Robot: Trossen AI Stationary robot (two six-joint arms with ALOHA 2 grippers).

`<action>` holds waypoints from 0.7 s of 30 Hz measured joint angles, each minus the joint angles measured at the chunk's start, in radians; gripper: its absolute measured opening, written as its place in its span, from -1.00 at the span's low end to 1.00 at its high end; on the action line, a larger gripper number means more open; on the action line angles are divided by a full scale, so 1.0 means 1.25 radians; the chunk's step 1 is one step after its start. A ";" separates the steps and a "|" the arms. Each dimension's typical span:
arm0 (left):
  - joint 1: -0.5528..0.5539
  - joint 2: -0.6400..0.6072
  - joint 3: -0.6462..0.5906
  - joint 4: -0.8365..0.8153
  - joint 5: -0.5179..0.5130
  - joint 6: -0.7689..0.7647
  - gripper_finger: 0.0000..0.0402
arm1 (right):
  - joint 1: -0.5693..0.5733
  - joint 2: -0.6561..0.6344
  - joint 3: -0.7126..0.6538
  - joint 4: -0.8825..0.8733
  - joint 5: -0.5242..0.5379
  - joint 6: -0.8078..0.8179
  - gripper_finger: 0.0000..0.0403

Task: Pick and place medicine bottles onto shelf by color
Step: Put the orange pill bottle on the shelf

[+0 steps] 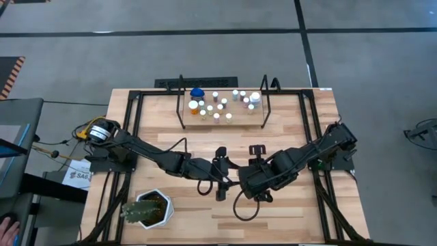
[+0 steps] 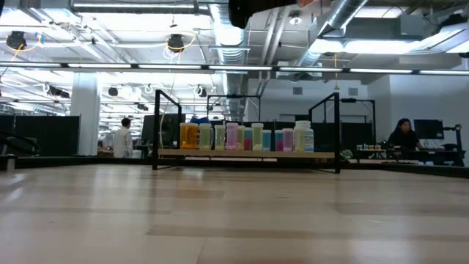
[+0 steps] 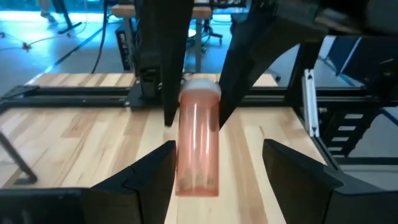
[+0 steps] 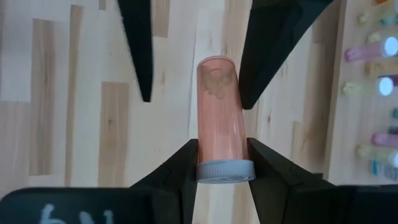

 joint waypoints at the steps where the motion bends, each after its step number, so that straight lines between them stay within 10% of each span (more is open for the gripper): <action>1: 0.000 0.000 0.000 -0.006 -0.007 -0.006 0.13 | 0.000 0.000 0.000 0.001 0.002 -0.007 -0.31; 9: 0.000 0.000 0.000 -0.020 -0.035 -0.012 0.03 | 0.002 0.000 0.000 0.015 0.006 -0.034 -0.32; 21: -0.001 0.000 0.000 -0.020 -0.032 -0.007 -0.67 | 0.017 0.000 0.000 0.024 0.004 -0.071 -0.25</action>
